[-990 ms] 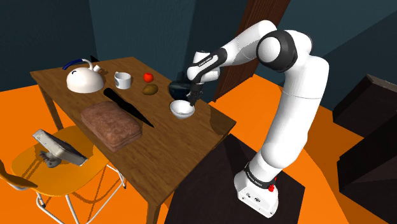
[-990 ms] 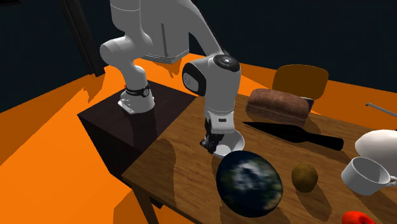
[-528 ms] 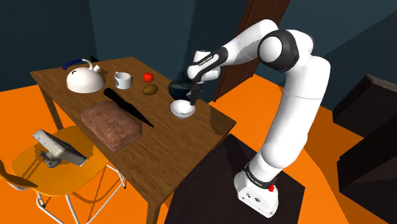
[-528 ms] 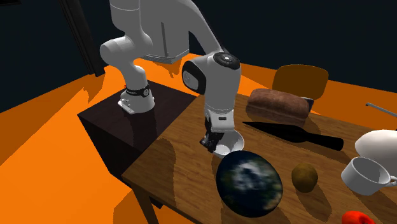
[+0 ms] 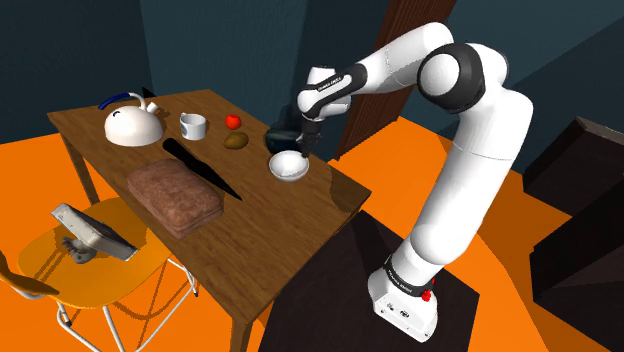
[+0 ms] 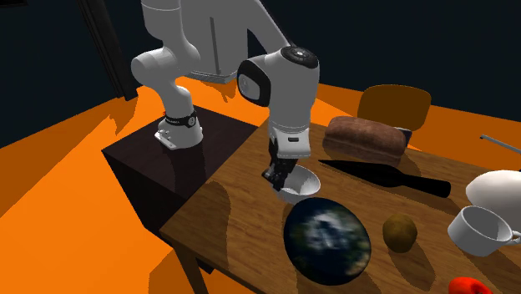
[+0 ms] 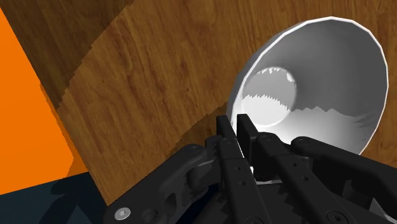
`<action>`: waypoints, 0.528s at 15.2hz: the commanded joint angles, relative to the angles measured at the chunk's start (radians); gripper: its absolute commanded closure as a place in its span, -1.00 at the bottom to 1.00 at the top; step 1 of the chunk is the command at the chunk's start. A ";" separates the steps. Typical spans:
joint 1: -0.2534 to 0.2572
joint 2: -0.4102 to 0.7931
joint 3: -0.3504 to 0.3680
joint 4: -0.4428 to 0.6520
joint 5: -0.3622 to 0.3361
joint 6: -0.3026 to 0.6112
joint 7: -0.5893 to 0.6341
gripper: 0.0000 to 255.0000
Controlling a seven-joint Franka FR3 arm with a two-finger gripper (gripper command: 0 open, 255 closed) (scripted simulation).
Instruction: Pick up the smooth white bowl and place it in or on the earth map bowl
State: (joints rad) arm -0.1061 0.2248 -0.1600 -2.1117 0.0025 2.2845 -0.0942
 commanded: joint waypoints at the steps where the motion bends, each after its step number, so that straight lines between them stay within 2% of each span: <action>1: 0.002 -0.014 0.000 0.011 -0.003 -0.025 0.003 1.00; 8: 0.004 -0.067 -0.003 0.043 -0.013 -0.110 0.008 1.00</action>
State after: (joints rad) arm -0.1010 0.1642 -0.1616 -2.0751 -0.0089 2.1878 -0.0852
